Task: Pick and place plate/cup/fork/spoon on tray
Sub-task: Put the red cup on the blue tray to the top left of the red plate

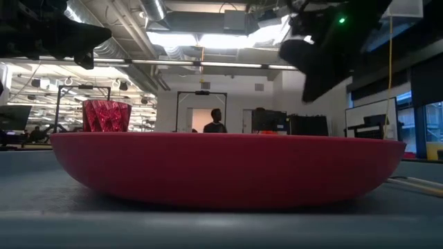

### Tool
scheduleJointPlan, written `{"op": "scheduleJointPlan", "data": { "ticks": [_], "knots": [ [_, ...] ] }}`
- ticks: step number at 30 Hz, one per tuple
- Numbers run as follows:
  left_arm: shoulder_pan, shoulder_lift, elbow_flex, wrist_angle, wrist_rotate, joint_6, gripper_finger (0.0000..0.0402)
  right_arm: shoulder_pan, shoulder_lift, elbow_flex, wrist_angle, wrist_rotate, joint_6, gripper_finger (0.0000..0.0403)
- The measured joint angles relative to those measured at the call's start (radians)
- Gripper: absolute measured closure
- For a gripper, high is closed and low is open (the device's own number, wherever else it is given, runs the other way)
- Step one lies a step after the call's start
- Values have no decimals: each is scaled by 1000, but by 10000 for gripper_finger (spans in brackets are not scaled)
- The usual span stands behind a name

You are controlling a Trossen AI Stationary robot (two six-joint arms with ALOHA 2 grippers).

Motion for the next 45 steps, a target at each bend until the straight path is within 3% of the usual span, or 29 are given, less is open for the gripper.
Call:
{"op": "scheduleJointPlan", "data": {
  "ticks": [5, 12, 15, 21, 24, 28, 32, 37, 40, 45],
  "knots": [
    [0, 0, 0, 0, 0, 0, 401, 6, -103, 0, -266, 187, 68, 337],
    [0, 0, 0, 0, 0, 0, 401, 38, -165, -11, -372, 177, 77, 337],
    [0, 0, 0, 0, 0, 0, 401, 56, -164, -41, -348, 257, 76, 337],
    [0, 0, 0, 0, 0, 0, 401, 90, -210, -180, -241, 263, 199, 337],
    [0, 0, 0, 0, 0, 0, 401, 103, -299, -297, -137, 260, 212, 337],
    [0, 0, 0, 0, 0, 0, 401, 89, -485, -465, 125, 242, 85, 337],
    [0, 0, 0, 0, 0, 0, 401, 50, -662, -652, 596, 135, -312, 337],
    [0, 0, 0, 0, 0, 0, 401, -35, -767, -882, 1210, -200, -816, 337],
    [0, 0, 0, 0, 0, 0, 401, -88, -795, -997, 1413, -369, -945, 337],
    [0, 0, 0, 0, 0, 0, 401, -163, -806, -1114, 1600, -646, -1083, 337]
  ]
}}
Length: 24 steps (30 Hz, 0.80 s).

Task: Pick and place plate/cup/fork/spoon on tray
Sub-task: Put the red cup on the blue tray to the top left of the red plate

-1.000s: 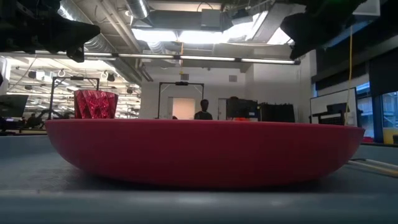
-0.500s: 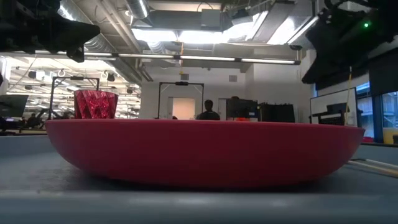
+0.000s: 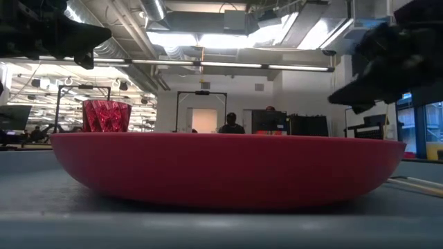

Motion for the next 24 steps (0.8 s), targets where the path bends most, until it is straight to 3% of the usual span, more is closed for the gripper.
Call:
{"op": "scheduleJointPlan", "data": {
  "ticks": [4, 7, 13, 24],
  "knots": [
    [0, 0, 0, 0, 0, 0, 401, -38, 0, -22, 63, -266, -158, 337],
    [0, 0, 0, 0, 0, 0, 401, -47, -7, -22, 86, -350, -187, 337],
    [0, 0, 0, 0, 0, 0, 401, -48, -64, -86, 77, -356, -220, 337],
    [0, 0, 0, 0, -1, 0, 401, -54, -271, -89, -130, -350, -172, 337]
  ]
}}
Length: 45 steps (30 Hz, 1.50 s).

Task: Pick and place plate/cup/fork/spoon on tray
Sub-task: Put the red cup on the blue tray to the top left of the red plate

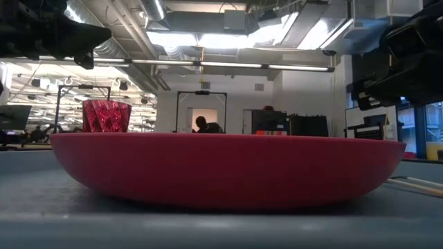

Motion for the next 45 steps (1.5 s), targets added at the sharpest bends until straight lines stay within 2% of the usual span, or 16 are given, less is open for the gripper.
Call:
{"op": "scheduleJointPlan", "data": {
  "ticks": [13, 15, 19, 21, 32, 39, 45],
  "knots": [
    [0, 0, 0, 0, 1, 0, 401, 0, -306, 0, -309, 1, 1, 337],
    [0, 0, 0, 0, 1, 0, 401, 0, -351, 0, -350, 30, 9, 337],
    [0, 0, 0, 0, 1, 0, 401, 0, -412, 0, -368, 156, 29, 337],
    [0, 0, 0, 0, 1, 0, 401, -3, -434, 0, -368, 159, -2, 337],
    [0, 0, 0, 0, 2, 0, 401, -3, -527, 0, -366, 158, -52, 337],
    [0, 0, 0, 0, 2, 0, 401, -3, -487, 0, -366, 158, 59, 337],
    [0, 0, 0, 0, 1, 0, 401, -4, -457, 0, -367, 158, 54, 337]
  ]
}}
